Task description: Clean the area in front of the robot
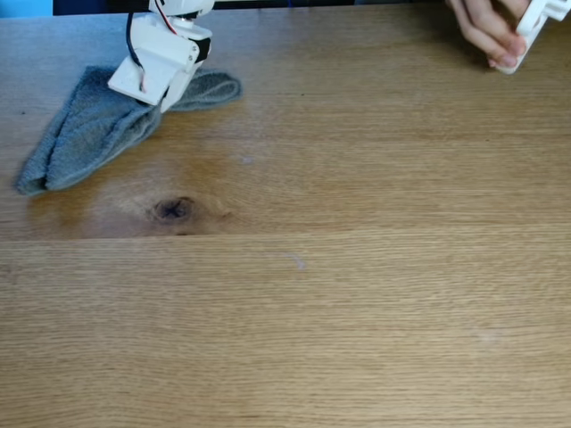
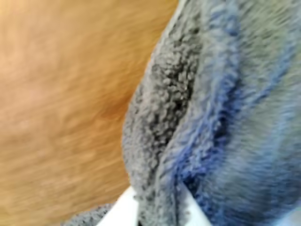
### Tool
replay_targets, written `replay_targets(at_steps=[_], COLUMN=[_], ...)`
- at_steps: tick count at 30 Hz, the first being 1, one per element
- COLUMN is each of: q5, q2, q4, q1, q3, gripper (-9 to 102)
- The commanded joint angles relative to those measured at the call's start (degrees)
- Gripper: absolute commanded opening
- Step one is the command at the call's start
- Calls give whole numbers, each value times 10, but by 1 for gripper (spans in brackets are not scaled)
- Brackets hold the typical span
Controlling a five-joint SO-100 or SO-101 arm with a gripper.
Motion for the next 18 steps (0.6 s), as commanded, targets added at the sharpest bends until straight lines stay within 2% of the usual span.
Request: replay_targets(at_steps=[1, 9, 18], q5=[25, 43, 42], q2=[115, 306, 424], q4=[1, 85, 286], q1=[-9, -47, -179], q3=[-3, -3, -2], gripper=[0, 0, 0])
